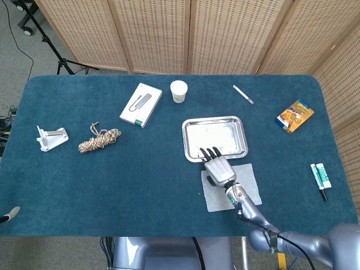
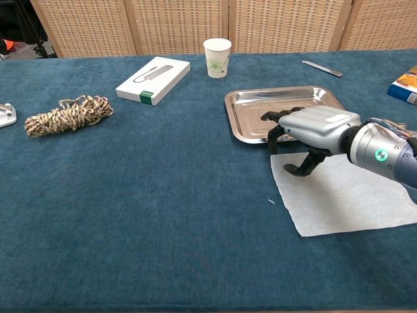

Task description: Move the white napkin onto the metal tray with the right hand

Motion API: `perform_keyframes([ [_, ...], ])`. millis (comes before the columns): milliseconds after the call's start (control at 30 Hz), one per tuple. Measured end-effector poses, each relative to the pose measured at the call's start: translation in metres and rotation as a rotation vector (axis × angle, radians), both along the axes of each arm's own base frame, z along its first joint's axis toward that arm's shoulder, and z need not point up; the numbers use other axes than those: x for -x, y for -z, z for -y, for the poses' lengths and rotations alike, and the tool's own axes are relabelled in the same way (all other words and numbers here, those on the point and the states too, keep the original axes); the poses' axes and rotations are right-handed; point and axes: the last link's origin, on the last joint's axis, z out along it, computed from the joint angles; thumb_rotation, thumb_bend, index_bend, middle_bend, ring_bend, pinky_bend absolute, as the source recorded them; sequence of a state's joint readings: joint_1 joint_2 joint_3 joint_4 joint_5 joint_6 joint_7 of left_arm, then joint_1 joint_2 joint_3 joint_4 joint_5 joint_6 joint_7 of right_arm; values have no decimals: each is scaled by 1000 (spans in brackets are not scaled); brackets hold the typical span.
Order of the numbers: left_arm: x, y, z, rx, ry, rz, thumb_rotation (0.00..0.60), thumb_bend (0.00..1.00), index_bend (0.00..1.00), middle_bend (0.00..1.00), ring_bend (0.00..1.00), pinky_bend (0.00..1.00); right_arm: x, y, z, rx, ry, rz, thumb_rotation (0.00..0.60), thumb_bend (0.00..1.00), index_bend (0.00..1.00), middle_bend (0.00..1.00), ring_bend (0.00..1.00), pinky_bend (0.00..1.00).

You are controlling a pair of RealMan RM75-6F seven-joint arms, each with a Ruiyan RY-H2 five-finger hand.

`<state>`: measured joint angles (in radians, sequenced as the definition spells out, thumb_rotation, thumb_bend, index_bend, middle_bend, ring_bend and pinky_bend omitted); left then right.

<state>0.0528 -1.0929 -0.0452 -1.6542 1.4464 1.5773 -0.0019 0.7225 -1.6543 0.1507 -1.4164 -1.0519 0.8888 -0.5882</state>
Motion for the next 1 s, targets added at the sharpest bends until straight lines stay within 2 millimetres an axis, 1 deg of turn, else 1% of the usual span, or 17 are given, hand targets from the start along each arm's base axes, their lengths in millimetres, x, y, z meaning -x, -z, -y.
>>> perform_keyframes([
  [100, 0, 0, 0, 0, 0, 1, 600, 0, 0, 0, 0, 0, 0, 1, 0, -3, 5, 2, 600, 503, 569, 0, 0, 23],
  [300, 1, -1, 0, -1, -2, 4, 600, 0, 0, 0, 0, 0, 1, 1, 0, 3, 6, 7, 600, 504, 644, 0, 0, 23],
  [467, 1, -1, 0, 1, -1, 5, 600, 0, 0, 0, 0, 0, 0, -2, 0, 9, 8, 23, 600, 521, 649, 0, 0, 23],
  [567, 1, -1, -1, 2, -3, 7, 600, 0, 0, 0, 0, 0, -4, -6, 1, 17, -1, 40, 600, 541, 649, 0, 0, 23],
  [767, 2, -1, -2, 5, -11, 10, 600, 0, 0, 0, 0, 0, -21, -19, 13, 65, -61, 41, 600, 543, 650, 0, 0, 23],
  [867, 3, -1, -3, 6, -17, 13, 600, 0, 0, 0, 0, 0, -37, -28, 26, 105, -101, 28, 600, 543, 650, 0, 0, 23],
  [1000, 5, -3, -6, 5, -27, 18, 600, 0, 0, 0, 0, 0, -61, -38, 48, 166, -134, 6, 600, 543, 651, 0, 0, 23],
])
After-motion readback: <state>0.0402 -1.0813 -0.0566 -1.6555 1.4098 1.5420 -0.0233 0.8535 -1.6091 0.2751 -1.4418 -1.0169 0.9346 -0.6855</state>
